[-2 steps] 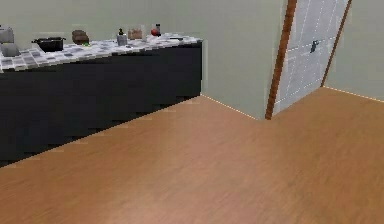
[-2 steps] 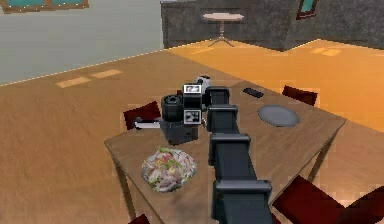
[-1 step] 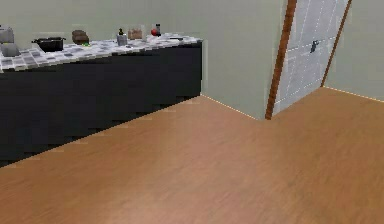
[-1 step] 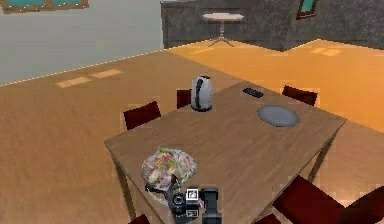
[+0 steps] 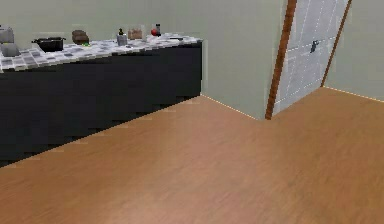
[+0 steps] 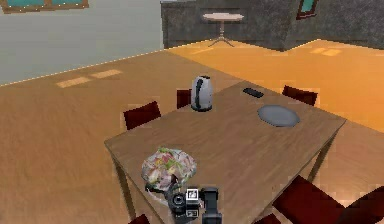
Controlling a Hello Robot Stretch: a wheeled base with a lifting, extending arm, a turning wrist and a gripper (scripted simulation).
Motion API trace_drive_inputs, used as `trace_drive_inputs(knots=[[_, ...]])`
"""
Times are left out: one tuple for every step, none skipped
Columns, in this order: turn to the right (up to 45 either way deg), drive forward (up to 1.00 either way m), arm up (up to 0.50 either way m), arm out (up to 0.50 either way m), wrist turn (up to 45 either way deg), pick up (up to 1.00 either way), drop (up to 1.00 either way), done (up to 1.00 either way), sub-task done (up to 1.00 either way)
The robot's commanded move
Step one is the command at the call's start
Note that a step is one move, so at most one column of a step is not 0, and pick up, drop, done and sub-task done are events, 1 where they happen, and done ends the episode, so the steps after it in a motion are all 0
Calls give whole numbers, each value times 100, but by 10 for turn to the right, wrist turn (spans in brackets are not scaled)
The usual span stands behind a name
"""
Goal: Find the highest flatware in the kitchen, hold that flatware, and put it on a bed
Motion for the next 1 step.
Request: trace_drive_inputs(knots=[[0,0,10,0,0,0,0,0,0]])
